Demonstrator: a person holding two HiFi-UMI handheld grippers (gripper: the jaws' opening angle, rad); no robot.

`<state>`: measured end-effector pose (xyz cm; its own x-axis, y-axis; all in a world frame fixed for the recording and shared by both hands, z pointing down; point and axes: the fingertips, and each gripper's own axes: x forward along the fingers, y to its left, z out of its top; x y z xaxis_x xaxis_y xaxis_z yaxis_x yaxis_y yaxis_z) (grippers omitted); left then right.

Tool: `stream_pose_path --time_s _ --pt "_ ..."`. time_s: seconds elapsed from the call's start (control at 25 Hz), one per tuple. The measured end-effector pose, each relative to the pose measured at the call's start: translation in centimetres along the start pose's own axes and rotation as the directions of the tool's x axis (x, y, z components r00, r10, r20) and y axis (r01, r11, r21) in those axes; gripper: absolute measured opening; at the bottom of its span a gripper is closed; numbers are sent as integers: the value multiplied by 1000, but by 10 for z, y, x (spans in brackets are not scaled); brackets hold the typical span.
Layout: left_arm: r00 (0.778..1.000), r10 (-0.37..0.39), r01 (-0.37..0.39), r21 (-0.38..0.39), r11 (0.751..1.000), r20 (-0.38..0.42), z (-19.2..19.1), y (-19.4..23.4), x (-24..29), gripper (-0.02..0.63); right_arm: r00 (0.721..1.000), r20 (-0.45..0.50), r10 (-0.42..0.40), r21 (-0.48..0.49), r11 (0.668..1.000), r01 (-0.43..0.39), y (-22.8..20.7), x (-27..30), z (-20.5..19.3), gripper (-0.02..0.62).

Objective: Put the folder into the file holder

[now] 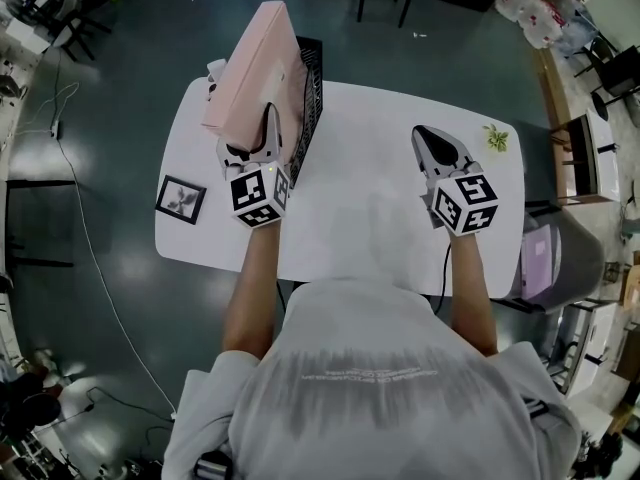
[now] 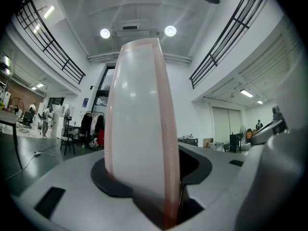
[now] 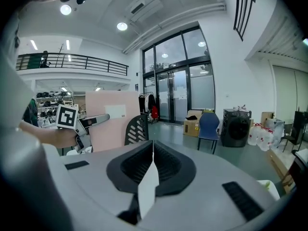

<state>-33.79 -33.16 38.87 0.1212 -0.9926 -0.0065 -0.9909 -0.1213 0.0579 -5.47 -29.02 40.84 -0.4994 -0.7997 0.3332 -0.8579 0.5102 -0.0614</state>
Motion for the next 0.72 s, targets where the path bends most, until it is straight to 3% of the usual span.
stream_pose_path --time_s 0.72 --pt "995 -11 15 36 999 -95 -53 -5 4 250 999 -37 -14 48 999 16 -8 4 -20 32"
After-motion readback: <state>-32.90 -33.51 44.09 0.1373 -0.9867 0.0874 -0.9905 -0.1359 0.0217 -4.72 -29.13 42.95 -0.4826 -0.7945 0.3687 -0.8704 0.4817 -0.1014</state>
